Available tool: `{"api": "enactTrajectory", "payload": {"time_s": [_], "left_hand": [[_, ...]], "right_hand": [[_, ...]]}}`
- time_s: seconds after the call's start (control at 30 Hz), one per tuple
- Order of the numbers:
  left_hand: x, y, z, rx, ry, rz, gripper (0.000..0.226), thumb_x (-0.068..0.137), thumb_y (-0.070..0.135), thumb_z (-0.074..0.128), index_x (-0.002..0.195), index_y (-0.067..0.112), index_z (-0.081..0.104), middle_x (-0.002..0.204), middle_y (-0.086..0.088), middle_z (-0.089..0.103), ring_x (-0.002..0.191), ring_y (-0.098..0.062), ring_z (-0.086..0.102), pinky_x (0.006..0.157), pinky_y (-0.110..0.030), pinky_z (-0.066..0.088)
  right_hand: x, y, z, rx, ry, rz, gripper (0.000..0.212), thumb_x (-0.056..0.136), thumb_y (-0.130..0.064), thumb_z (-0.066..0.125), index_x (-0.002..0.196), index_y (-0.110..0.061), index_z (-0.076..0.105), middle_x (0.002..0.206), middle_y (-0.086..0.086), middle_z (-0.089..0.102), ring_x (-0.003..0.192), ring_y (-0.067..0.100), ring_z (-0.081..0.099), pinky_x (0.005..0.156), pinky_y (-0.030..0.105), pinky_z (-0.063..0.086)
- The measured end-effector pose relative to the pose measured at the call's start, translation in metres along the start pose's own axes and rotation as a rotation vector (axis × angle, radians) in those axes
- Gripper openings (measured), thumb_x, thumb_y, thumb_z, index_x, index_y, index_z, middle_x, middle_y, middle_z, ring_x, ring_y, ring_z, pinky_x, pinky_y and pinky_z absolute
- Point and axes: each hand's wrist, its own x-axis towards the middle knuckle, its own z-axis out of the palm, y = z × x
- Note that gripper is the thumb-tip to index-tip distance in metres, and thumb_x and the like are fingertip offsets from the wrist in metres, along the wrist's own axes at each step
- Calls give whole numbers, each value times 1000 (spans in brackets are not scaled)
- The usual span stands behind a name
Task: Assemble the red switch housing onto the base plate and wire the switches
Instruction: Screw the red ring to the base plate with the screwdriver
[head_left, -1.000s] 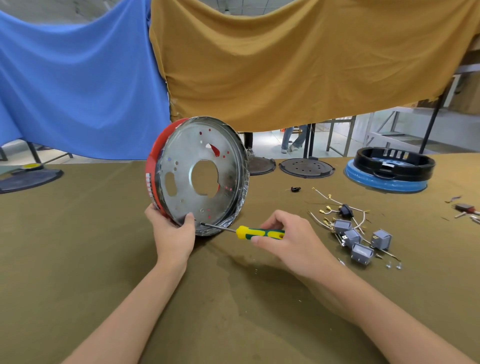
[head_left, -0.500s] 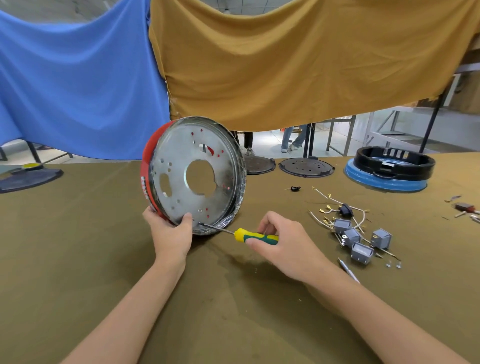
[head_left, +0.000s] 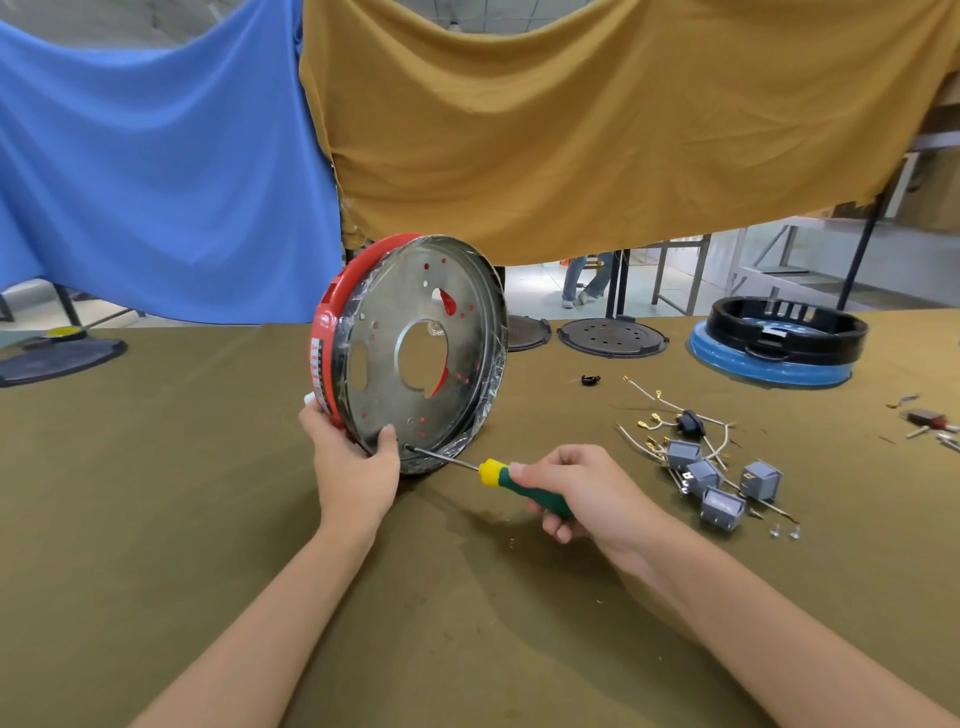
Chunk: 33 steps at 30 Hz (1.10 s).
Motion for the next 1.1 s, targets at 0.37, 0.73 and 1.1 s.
{"api": "enactTrajectory", "payload": {"time_s": [0.37,0.73,1.1], "left_hand": [[2,1,-2,-76,36,-56,60,87,-4,65,132,14,30,127,-1,54,116,-13,58,106,-32,45],[0,4,-2,-92,-6,-48,58,88,-4,65,128,20,30,115,18,54,103,11,58,104,-28,45],[5,8,-4,-163,45,-55,58,86,-7,65,127,21,34,110,19,55,91,16,61,90,-14,49]], "right_hand": [[-2,0,7,-111,37,-79,32,85,-34,76,92,-8,58,73,7,66,45,14,55,40,22,41],[-4,-2,6,-17,-4,15,31,87,-32,74,93,-8,56,73,10,65,45,14,54,40,22,41],[-9,-13,2,-688,108,-458,20,90,-46,62,85,-26,62,73,1,68,53,10,47,52,29,39]]}}
